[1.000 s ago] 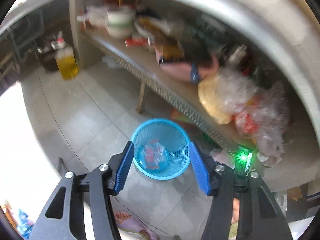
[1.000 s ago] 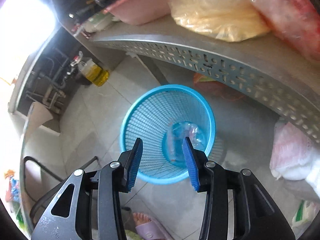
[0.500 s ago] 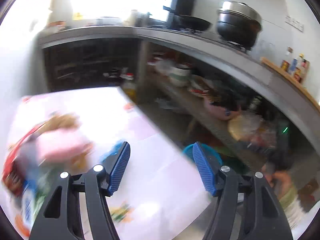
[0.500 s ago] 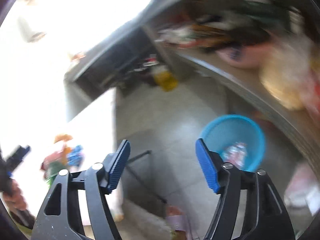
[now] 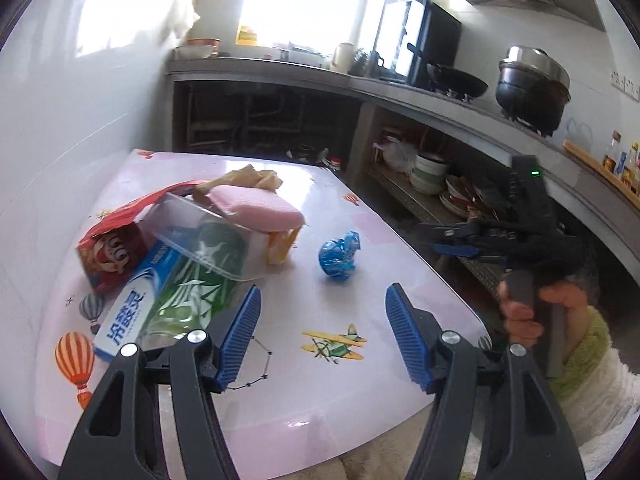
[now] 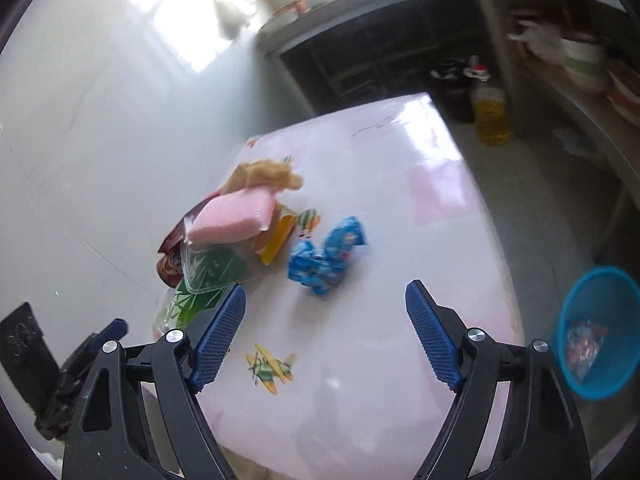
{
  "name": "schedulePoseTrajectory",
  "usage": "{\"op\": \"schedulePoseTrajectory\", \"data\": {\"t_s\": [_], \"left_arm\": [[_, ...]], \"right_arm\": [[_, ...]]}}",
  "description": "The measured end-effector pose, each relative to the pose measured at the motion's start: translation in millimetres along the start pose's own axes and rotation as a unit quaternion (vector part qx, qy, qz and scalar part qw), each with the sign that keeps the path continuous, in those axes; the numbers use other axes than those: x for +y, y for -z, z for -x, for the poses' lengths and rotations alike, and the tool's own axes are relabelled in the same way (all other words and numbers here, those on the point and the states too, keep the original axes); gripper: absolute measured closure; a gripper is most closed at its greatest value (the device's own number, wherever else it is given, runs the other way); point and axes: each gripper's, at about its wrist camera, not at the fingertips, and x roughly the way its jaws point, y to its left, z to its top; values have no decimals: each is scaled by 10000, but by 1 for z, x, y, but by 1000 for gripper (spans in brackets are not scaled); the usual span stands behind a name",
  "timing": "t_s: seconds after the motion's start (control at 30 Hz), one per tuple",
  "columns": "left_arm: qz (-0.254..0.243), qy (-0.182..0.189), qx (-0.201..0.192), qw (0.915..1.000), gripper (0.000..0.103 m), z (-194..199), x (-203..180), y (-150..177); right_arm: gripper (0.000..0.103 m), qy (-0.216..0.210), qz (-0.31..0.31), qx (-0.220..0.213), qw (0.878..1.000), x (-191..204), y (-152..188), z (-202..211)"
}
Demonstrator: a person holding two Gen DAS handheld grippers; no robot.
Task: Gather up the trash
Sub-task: 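Bring both open tools back over the table pile, then grasp the blue crumpled wrapper with the right tool while the left tool reaches the pink mesh scrubber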
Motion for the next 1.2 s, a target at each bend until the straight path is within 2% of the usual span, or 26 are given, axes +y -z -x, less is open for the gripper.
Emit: {"op": "schedulePoseTrajectory", "data": {"t_s": [0.13,0.3,0.4,0.53,0.63,0.87,1.03,1.2], "left_arm": [[231,-91,-149,9996,46,14,19,2],[617,-207,-231,9976,53,26,46,0],[732,-267,-248,9966,58,31,59,-1],[835,-268,-270,9958,63,33,69,-6],[867,-256,-270,9955,64,30,74,-12],[693,-628,-281,9952,65,19,79,-33],[322,-824,-96,9960,65,5,73,-46],[-19,-786,194,9967,65,-20,59,-58]], "right_arm": [[24,184,349,316,9987,31,-4,-34],[26,598,690,515,9945,44,-3,-70],[37,867,704,636,9917,42,0,-85],[54,854,562,742,9920,33,3,-93],[60,828,529,731,9925,30,5,-94],[71,630,421,642,9951,22,5,-87],[74,505,260,585,9967,10,5,-79],[75,387,177,520,9977,3,10,-67]]}}
